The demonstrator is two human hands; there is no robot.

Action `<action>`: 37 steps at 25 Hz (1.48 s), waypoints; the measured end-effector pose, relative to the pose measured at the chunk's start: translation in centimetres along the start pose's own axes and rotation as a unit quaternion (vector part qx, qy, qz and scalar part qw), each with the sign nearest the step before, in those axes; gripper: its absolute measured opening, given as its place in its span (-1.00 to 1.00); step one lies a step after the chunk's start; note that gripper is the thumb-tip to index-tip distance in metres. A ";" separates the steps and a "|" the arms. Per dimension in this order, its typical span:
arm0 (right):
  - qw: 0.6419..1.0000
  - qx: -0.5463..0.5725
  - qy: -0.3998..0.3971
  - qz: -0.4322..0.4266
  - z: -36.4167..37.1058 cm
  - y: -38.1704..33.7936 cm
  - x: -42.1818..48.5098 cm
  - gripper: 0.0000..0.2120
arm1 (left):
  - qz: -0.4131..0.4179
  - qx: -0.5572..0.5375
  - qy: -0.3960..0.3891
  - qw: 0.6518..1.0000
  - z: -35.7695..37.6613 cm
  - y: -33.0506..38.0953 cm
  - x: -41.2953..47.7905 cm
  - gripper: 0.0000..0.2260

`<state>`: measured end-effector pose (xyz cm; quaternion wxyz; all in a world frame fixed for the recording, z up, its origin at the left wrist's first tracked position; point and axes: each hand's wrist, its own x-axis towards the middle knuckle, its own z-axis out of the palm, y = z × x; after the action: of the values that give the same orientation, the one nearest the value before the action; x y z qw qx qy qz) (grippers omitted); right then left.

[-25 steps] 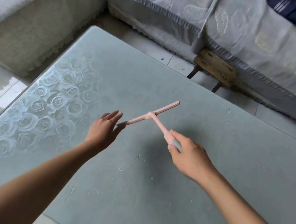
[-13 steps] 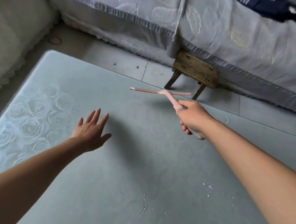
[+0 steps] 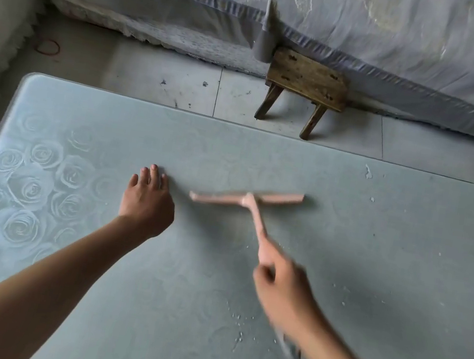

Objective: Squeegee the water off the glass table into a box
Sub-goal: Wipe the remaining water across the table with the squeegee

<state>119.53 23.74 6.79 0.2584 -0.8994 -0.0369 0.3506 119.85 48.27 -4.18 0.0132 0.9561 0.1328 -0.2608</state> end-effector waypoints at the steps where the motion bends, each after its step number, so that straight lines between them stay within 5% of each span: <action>1: 0.999 -0.013 -0.028 0.012 0.7 0.8 -3.0 -0.34 | 0.002 0.016 -0.012 1.000 -0.1 0.1 -0.1 -0.47; 5: 0.996 -0.001 -0.081 0.041 -1.8 1.5 -6.8 -0.35 | -0.021 0.054 -0.075 0.995 -1.8 0.7 -0.1 -0.44; 8: 0.999 0.035 0.023 0.034 -6.9 1.8 -1.7 -0.52 | -0.033 0.097 -0.066 0.993 -3.6 2.7 0.3 -0.48; 12: 0.976 0.108 0.116 0.147 -14.5 3.7 8.1 -0.68 | 0.081 0.039 -0.001 0.996 -3.9 6.5 3.1 -0.40; 16: 0.965 0.108 0.155 0.183 -13.7 6.9 10.0 -0.65 | 0.159 -0.001 0.026 0.987 -3.2 10.2 5.7 -0.43; 21: 0.983 0.106 0.031 0.145 -9.4 6.7 0.5 -0.60 | 0.169 -0.011 0.035 0.985 -3.3 13.1 6.2 -0.49; 27: 0.965 0.106 0.156 0.182 -19.8 7.6 10.9 -0.76 | 0.153 -0.020 0.063 0.986 -3.6 13.8 6.9 -0.56; 32: 0.970 0.068 0.136 0.192 -16.2 9.2 9.8 -0.48 | 0.147 -0.014 0.059 0.987 -2.6 13.9 6.9 -0.51; 37: 0.976 0.109 -0.012 0.190 -15.8 7.0 3.1 -0.64 | 0.153 -0.023 0.052 0.987 -2.9 13.3 6.6 -0.49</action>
<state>131.32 11.54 11.31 0.2829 -0.8523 0.1694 0.4060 130.26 37.30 -5.55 0.0678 0.9769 -0.0086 -0.2024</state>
